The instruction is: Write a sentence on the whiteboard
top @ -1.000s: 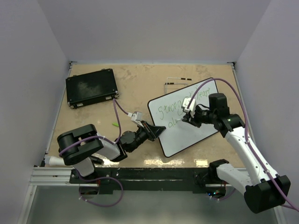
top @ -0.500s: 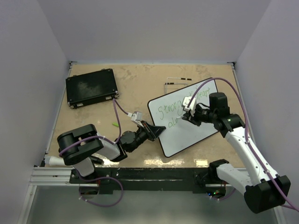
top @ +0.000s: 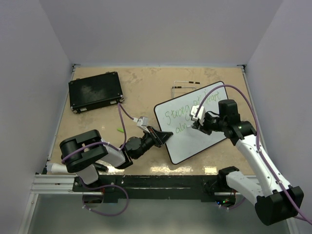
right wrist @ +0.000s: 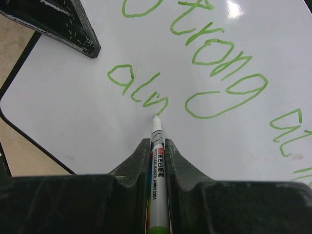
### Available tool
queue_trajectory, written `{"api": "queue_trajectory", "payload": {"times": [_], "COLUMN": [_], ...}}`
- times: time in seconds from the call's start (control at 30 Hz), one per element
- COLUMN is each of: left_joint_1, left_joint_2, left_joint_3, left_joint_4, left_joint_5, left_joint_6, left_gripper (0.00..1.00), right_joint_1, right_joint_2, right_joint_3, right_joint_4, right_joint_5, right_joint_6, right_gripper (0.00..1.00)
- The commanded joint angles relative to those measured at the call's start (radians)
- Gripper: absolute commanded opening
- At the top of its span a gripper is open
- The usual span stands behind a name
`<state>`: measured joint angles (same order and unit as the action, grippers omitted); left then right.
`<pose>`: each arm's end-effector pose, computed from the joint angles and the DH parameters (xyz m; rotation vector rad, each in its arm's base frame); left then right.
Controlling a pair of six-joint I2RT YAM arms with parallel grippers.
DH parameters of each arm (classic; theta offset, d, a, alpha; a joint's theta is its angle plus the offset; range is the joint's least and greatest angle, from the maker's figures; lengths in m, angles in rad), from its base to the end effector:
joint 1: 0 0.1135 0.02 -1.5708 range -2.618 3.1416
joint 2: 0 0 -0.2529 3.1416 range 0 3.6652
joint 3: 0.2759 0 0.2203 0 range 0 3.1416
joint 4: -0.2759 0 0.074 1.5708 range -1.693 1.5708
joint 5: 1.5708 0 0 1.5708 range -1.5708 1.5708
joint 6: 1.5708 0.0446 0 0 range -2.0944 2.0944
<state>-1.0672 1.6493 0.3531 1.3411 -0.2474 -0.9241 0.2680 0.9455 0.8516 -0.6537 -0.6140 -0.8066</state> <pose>0.1409 -0.2331 0.1831 -0.0982 1.6981 -1.3663 0.1568 0.0697 0.2833 -1.3677 1.7094 0.4108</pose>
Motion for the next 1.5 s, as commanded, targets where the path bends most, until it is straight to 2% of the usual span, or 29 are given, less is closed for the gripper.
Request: {"api": "queue_trajectory", "payload": {"times": [0.0,0.27,0.73,1.13,1.47], "left_joint_1": [-0.008,-0.008,-0.008,-0.008,-0.007], "left_joint_2": [0.006,0.006,0.006,0.009,-0.003], "left_joint_3": [-0.003,-0.003,-0.005,-0.009,-0.022], "left_joint_4": [0.128,0.128,0.128,0.130,0.135], "left_joint_5": [0.025,0.025,0.028,0.026,0.020], "left_joint_6": [0.119,0.120,0.117,0.117,0.116], "left_gripper": [0.00,0.00,0.00,0.00,0.00], "right_joint_1": [-0.003,-0.003,-0.003,-0.004,-0.058], "right_joint_2": [-0.005,0.003,0.012,-0.036,-0.089], "right_joint_3": [-0.022,-0.005,0.020,0.082,0.090], "right_joint_4": [-0.043,-0.020,0.137,0.066,0.031], "right_joint_5": [0.033,0.037,0.099,0.062,-0.004], "right_joint_6": [-0.028,-0.009,0.112,0.115,0.130], "right_gripper": [0.00,0.00,0.00,0.00,0.00]}}
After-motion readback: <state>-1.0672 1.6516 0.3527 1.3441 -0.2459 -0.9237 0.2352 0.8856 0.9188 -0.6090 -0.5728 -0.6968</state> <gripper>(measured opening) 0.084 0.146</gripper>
